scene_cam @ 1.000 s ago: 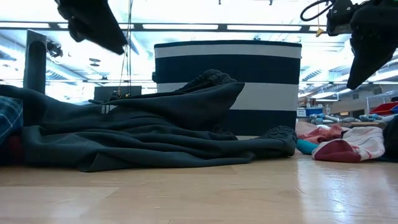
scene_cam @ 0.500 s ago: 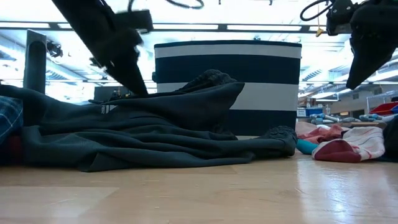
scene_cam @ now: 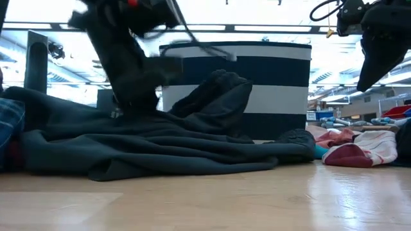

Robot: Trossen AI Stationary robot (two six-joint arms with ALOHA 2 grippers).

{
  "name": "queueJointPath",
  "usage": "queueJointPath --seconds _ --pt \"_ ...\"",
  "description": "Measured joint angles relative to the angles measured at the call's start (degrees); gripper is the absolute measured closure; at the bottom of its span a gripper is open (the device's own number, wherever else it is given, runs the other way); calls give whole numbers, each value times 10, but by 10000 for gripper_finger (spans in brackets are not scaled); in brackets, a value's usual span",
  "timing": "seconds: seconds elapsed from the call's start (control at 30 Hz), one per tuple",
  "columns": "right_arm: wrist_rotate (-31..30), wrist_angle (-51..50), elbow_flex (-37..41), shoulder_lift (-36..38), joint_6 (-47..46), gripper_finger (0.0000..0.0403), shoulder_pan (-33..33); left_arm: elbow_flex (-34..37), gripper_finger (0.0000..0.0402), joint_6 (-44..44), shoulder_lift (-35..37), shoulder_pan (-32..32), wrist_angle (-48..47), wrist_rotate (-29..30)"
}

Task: Sort clothes
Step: Put the black shorts into the blue bin

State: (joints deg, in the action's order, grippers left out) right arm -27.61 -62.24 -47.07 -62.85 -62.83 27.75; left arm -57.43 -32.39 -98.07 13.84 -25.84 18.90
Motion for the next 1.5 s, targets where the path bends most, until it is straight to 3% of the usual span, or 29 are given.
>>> queueJointPath --seconds 0.37,0.6,0.77,1.13,1.5 --pt "-8 0 0 0 10 319 0 -174 395 84 188 8 -177 90" --pt "-16 0 0 0 11 319 0 -304 396 212 229 -5 -157 165" --pt "-16 0 0 0 15 319 0 -371 396 328 227 -50 -59 175" --pt "-29 6 0 0 20 319 0 -396 397 536 226 -185 270 157" --pt "-45 7 0 0 31 319 -1 -396 397 518 182 -309 502 4"
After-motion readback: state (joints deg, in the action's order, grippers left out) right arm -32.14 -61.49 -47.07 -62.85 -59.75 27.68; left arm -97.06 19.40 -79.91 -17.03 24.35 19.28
